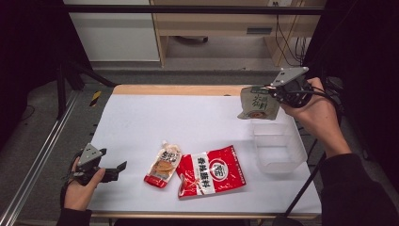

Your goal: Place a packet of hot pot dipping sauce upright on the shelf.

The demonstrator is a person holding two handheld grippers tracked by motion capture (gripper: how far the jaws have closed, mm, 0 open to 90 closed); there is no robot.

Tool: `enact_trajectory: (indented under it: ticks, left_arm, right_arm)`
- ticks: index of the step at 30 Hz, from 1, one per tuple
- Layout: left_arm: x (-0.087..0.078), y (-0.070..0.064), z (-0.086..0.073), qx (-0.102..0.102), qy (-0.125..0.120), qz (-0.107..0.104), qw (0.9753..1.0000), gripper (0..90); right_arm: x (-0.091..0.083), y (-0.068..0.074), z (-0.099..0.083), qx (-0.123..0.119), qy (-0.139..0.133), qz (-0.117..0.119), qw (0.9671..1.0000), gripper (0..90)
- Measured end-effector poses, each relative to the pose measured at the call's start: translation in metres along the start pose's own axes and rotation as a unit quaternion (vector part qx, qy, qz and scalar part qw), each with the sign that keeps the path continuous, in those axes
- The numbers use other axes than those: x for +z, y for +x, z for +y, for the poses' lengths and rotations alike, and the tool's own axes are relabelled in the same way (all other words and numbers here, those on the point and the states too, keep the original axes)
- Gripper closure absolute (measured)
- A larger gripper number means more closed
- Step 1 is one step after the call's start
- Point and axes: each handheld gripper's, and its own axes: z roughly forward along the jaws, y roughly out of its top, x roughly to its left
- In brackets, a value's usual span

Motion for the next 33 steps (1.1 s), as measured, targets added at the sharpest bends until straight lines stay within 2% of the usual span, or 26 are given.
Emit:
enact_trajectory:
  ticks: [5,11,18,27,33]
  left_arm:
    - [0.002,-0.002,0.000,0.005,0.007,-0.002,1.0000,5.7]
    - [0.001,0.000,0.000,0.005,0.007,0.003,1.0000,5.7]
    - [0.000,0.002,0.000,0.004,0.005,0.004,1.0000,5.7]
    - [0.001,0.002,0.000,0.007,0.006,0.002,1.0000,5.7]
    - [0.001,0.001,0.000,0.007,0.006,0.002,1.0000,5.7]
  right_arm:
    - [0.010,-0.014,-0.011,0.012,-0.001,-0.017,0.9998,90.0]
    - [0.017,-0.022,-0.018,0.019,0.002,-0.025,0.9995,90.0]
    - [0.021,-0.025,-0.021,0.023,-0.001,-0.030,0.9993,90.0]
    - [0.029,-0.027,-0.032,0.028,0.007,-0.024,0.9993,90.0]
    - [0.038,-0.031,-0.050,0.041,0.016,-0.024,0.9987,90.0]
